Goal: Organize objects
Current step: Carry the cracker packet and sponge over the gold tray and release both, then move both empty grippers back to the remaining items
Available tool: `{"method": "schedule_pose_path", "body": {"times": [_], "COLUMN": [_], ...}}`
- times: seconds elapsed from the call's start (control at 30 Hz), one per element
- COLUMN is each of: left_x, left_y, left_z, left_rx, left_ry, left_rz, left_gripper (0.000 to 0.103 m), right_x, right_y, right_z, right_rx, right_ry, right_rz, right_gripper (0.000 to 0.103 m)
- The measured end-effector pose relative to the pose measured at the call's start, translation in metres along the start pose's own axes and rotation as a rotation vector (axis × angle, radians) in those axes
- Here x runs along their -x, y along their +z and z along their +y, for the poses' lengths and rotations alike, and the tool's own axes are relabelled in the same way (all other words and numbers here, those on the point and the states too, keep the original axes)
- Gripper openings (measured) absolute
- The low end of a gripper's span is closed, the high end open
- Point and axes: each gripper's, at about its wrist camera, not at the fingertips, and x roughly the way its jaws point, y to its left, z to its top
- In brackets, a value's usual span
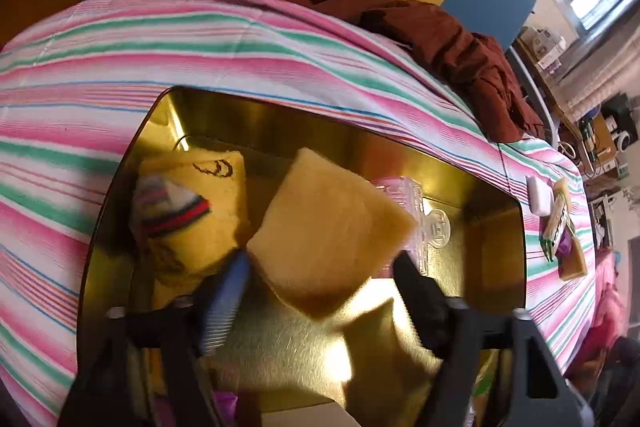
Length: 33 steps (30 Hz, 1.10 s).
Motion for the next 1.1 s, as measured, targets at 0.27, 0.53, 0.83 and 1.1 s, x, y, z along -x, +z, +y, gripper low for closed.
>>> {"method": "schedule_pose_path", "body": {"times": [0.27, 0.53, 0.83, 1.1], "left_x": [0.062, 0.109, 0.109, 0.108], "left_y": [-0.015, -0.046, -0.067, -0.085], "left_z": [-0.002, 0.028, 0.031, -0.003], "left_rx": [-0.019, 0.144, 0.17, 0.085], "left_ry": [0.057, 0.13, 0.117, 0.082], "left_rz": [-0.208, -0.426, -0.426, -0.435], "left_gripper": [0.102, 0.103, 0.103, 0.103], "right_x": [-0.02, -0.043, 0.003, 0.036], "right_y": [-0.002, 0.007, -0.001, -0.013], "right_z": [0.005, 0.013, 0.0, -0.02], "right_rx": [0.007, -0.058, -0.071, -0.088], "right_ry": [0.005, 0.073, 0.059, -0.017], "right_rz": [0.039, 0.056, -0.053, -0.124], "right_gripper": [0.045, 0.056, 0.066, 0.066]}}
